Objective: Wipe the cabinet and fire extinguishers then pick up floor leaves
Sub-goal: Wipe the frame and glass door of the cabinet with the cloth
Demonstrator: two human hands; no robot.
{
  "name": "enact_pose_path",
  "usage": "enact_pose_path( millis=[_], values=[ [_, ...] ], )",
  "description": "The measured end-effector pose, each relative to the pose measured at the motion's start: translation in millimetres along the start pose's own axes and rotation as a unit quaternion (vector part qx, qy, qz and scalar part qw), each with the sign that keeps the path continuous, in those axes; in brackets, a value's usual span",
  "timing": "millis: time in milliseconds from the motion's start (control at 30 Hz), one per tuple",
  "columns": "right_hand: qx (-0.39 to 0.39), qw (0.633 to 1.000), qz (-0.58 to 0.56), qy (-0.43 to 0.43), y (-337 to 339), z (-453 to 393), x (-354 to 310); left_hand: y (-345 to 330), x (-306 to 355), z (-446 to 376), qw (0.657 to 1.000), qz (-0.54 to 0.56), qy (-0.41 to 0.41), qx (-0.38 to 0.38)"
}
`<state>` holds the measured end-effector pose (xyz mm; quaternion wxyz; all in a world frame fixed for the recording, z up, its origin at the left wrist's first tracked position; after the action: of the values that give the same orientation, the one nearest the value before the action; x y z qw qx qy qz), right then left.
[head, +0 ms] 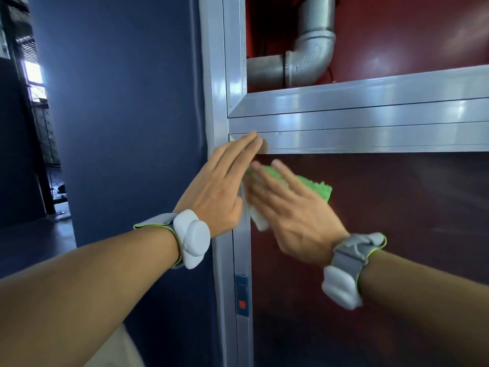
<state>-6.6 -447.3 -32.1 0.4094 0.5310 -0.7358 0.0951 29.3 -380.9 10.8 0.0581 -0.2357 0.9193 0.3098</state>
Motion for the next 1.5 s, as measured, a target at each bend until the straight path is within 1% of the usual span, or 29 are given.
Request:
enact_pose_path(
  millis=[100,167,233,333,367,433,467,500,600,633,667,700,733,800,867,900,933,967,1000,1100,1167,1200,1233,1300,1367,1400,1433,1467,1500],
  values=[
    [0.063,0.986,-0.027,-0.15,19.8,-11.6,53.8,-4.3,0.5,0.7,0.999,0.016,0.023,0.021],
    [0.067,0.985,-0.028,-0.156,14.2,-3.8,41.7,-8.9,3.3,2.4,0.999,0.012,0.029,0.023],
    [0.044,0.994,-0.037,-0.092,-2.2,13.1,3.5,-11.3,6.1,2.7,0.999,0.01,0.035,0.023],
    [-0.017,0.999,-0.032,0.032,-19.5,38.8,-42.9,-13.6,6.8,4.4,0.999,0.006,0.047,0.013],
    [-0.033,0.997,-0.023,0.071,-21.1,42.0,-45.3,-14.3,6.4,5.1,0.999,0.006,0.052,0.007],
    [-0.026,0.993,-0.03,0.114,-15.6,35.5,-31.0,-14.9,3.6,5.7,0.998,0.007,0.057,0.0],
    [0.001,0.994,-0.043,0.104,-6.0,28.6,-13.4,-14.2,3.2,5.7,0.998,0.012,0.059,0.004],
    [0.032,0.996,-0.051,0.071,3.3,22.4,10.0,-13.8,3.0,5.6,0.998,0.019,0.06,0.008],
    [0.106,0.989,-0.038,-0.093,24.8,23.5,65.1,-16.2,4.8,7.6,0.997,0.03,0.067,0.014],
    [0.123,0.982,-0.034,-0.141,26.3,32.0,67.2,-18.4,7.3,9.2,0.997,0.03,0.068,0.012],
    [0.133,0.976,-0.034,-0.167,24.0,39.9,59.9,-20.5,8.4,10.3,0.997,0.03,0.068,0.011],
    [0.129,0.977,-0.038,-0.165,18.6,48.6,42.7,-22.5,10.4,12.2,0.997,0.03,0.068,0.009],
    [0.111,0.985,-0.041,-0.128,9.0,56.5,18.2,-24.2,12.1,13.8,0.997,0.029,0.069,0.007],
    [0.042,0.997,-0.054,0.029,-12.7,74.5,-38.0,-27.0,15.0,15.5,0.997,0.025,0.068,0.002],
    [-0.029,0.98,-0.041,0.19,-24.9,88.4,-70.2,-27.3,13.9,17.5,0.997,0.015,0.071,0.002],
    [-0.041,0.971,-0.042,0.23,-24.7,85.5,-67.0,-26.9,12.9,18.1,0.997,0.012,0.073,0.005],
    [-0.035,0.969,-0.043,0.242,-20.6,75.1,-54.0,-26.8,12.4,18.0,0.997,0.014,0.073,0.008],
    [-0.012,0.974,-0.047,0.223,-11.8,58.6,-32.7,-26.9,12.6,17.9,0.997,0.02,0.072,0.011],
    [0.016,0.982,-0.046,0.18,-0.8,40.9,-4.1,-27.1,13.3,17.9,0.997,0.029,0.072,0.015],
    [0.095,0.995,-0.019,0.014,26.0,17.5,66.4,-27.9,13.4,18.8,0.996,0.046,0.079,0.025],
    [0.114,0.99,-0.024,-0.079,26.1,29.0,67.7,-30.6,13.6,20.1,0.996,0.043,0.077,0.022],
    [0.114,0.989,-0.033,-0.087,20.4,39.7,52.1,-32.1,14.3,20.6,0.996,0.042,0.076,0.021],
    [0.1,0.992,-0.046,-0.057,10.7,50.7,27.9,-32.6,15.2,20.9,0.996,0.042,0.076,0.021],
    [0.036,0.993,-0.082,0.082,-12.8,77.9,-29.8,-32.9,16.8,22.2,0.996,0.046,0.075,0.014],
    [-0.042,0.969,-0.083,0.23,-25.8,100.2,-63.9,-32.5,16.1,24.5,0.997,0.042,0.072,0.003],
    [-0.068,0.954,-0.075,0.283,-26.7,100.4,-66.1,-31.8,15.2,25.8,0.997,0.038,0.07,-0.001],
    [-0.069,0.944,-0.067,0.317,-24.4,92.4,-61.6,-31.4,14.6,27.7,0.997,0.034,0.067,-0.003],
    [-0.052,0.943,-0.052,0.324,-18.0,75.4,-49.3,-31.3,14.9,28.5,0.997,0.035,0.063,-0.002],
    [-0.03,0.953,-0.038,0.3,-10.4,52.9,-29.5,-31.3,15.4,29.0,0.997,0.041,0.062,0.003]
  ],
)
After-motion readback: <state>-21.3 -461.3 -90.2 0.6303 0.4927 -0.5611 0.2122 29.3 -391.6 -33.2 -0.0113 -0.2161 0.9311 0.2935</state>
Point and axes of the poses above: each hand's wrist, its own z-axis away from the middle knuckle, its own y-axis out of the back of the hand, x = y × z, the point moved 9 cm from there along -z, towards the middle knuckle, and after that the axes turned 4 degrees about z, right-handed, at the moved point
